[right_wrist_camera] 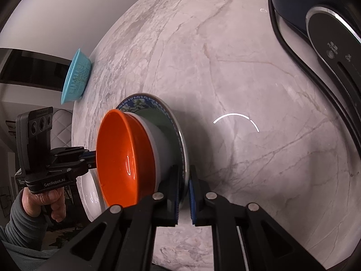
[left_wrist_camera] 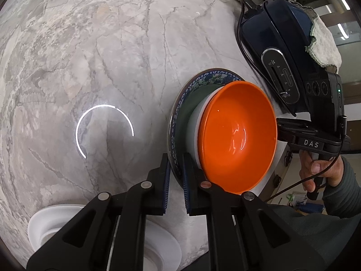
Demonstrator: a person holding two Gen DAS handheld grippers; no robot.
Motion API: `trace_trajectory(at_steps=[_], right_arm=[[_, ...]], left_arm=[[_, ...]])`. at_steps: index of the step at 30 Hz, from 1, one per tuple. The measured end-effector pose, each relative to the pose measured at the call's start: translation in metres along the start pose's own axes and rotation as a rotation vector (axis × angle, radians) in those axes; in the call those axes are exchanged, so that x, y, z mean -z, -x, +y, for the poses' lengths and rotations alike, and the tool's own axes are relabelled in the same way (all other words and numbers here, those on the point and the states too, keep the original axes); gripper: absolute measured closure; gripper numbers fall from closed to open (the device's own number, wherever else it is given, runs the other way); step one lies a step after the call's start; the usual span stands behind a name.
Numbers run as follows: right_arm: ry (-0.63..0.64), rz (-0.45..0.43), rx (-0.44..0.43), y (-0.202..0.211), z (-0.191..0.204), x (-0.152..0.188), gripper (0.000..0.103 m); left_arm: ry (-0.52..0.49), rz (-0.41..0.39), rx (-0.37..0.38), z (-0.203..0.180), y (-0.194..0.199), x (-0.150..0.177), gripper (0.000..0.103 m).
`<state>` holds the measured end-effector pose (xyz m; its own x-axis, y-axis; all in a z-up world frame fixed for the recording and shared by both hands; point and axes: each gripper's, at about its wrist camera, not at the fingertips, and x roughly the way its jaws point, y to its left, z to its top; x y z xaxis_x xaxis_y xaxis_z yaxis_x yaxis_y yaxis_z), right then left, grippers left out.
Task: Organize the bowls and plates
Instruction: 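Grip the patterned bowl rim with both tools and lift the nested bowls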
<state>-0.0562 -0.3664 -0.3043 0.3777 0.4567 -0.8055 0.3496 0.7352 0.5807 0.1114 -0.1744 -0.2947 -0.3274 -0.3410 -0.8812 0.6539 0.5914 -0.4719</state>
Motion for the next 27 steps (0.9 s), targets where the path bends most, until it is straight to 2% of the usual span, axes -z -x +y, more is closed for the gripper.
trace_trajectory(at_steps=[27], right_arm=[[-0.018,0.028,-0.005,0.007,0.018,-0.019,0.092]], left_arm=[[0.146,-0.031,0.036,0.016,0.031,0.021,0.096]])
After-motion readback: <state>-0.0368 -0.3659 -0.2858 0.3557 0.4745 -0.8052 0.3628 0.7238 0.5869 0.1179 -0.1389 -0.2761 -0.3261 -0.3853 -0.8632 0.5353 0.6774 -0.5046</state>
